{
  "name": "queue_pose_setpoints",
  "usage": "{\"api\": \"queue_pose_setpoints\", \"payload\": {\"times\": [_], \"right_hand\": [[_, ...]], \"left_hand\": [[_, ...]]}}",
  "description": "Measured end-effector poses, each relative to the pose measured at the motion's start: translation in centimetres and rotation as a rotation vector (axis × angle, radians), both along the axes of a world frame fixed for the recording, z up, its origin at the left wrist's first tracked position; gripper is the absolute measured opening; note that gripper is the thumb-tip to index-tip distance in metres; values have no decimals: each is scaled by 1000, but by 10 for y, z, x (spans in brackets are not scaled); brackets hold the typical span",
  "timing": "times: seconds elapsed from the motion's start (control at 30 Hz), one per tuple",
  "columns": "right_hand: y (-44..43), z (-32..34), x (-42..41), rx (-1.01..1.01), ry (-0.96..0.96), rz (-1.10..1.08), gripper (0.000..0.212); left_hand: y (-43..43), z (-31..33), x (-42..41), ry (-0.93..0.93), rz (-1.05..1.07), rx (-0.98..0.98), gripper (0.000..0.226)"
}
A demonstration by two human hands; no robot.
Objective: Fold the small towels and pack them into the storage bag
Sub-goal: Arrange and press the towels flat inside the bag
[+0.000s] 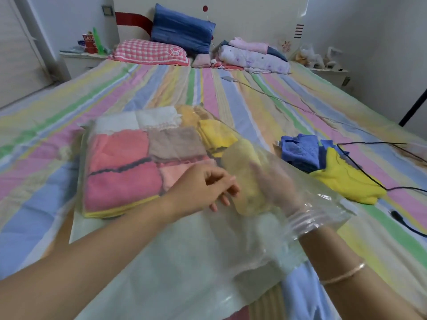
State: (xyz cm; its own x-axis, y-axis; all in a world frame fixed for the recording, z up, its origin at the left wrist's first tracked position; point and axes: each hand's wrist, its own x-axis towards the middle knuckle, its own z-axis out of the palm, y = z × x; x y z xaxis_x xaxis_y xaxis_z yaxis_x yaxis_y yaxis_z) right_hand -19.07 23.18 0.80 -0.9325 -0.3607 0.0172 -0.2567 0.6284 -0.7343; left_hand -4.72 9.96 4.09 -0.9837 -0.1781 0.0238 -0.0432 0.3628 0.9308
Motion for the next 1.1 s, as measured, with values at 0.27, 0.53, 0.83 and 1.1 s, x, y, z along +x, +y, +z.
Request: {"api": "queue_pose_setpoints", "payload": {"times": [0.27, 0.53, 0.83, 1.1], "right_hand": [[-1, -42, 32, 310, 424, 141, 58], [5, -54, 5, 128, 292, 207, 67], [-9, -75, 9, 556, 501, 186, 102], [19, -48, -26, 704, 989, 344, 58]], "left_hand": [[-29, -45, -56, 130, 86, -715, 52], [-19, -60, -63, -109, -29, -691, 66], [-33, -56, -66, 37, 138, -804, 55], [-60, -77, -60, -194, -21, -1110, 67]]}}
